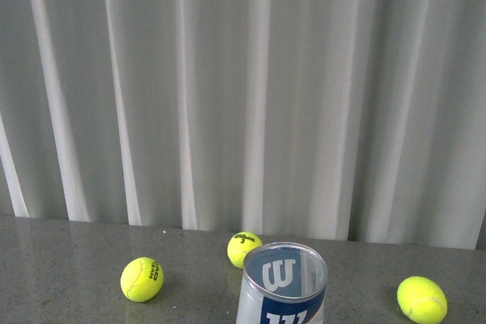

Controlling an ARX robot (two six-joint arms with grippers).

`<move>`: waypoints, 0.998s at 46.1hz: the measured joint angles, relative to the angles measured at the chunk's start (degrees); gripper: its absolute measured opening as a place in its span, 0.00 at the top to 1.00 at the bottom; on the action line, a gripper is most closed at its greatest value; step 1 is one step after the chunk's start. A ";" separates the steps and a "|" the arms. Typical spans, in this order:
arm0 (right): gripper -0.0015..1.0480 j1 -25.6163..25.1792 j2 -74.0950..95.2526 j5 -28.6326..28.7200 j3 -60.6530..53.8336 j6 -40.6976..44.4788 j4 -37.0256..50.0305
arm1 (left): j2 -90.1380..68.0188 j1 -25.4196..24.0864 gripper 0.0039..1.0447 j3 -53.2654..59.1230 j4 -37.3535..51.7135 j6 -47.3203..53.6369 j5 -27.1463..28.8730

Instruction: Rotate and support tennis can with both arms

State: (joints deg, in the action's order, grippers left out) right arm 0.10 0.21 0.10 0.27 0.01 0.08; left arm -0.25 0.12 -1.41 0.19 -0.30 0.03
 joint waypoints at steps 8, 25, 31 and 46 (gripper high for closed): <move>0.07 0.00 0.00 0.00 0.00 0.02 0.00 | 0.04 0.00 0.72 0.00 -0.15 0.00 -0.02; 0.07 -0.02 0.00 0.00 0.00 0.02 0.00 | 0.04 0.00 0.07 0.00 -0.15 0.00 -0.02; 0.07 -0.02 0.00 0.00 0.00 0.00 0.00 | 0.04 0.00 0.06 0.00 -0.15 0.07 -0.02; 0.07 -0.02 0.00 0.00 0.00 0.00 0.00 | 0.04 0.00 0.06 0.00 -0.15 0.07 -0.02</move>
State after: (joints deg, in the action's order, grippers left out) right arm 0.08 0.21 0.10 0.27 0.01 0.08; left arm -0.21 0.12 -1.41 0.03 -0.23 0.01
